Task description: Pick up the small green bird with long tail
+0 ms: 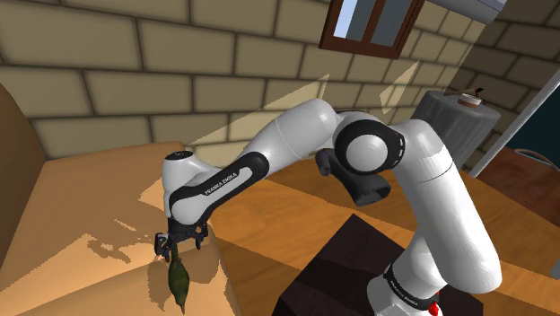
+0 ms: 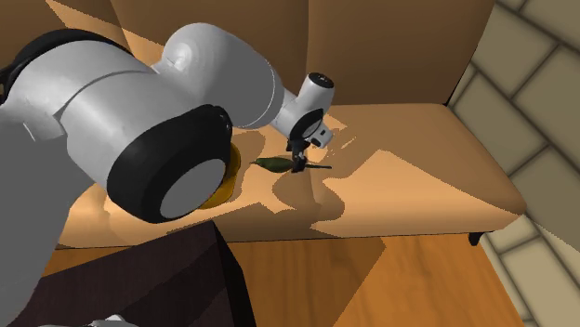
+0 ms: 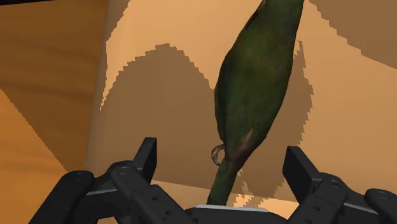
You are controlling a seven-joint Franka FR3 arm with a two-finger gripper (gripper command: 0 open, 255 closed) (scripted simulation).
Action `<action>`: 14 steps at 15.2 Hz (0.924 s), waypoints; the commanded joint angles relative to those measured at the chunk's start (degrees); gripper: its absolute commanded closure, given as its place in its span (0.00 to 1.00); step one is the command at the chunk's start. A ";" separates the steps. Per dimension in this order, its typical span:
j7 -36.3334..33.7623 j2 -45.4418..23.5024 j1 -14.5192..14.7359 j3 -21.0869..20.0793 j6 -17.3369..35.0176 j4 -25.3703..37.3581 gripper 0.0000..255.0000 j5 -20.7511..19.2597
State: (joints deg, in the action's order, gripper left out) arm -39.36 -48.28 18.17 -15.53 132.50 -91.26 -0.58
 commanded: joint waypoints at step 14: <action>-0.41 -11.84 2.58 0.73 0.09 11.41 1.00 -0.38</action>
State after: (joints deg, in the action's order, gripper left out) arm -39.79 -59.84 20.70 -14.83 132.54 -79.78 -0.95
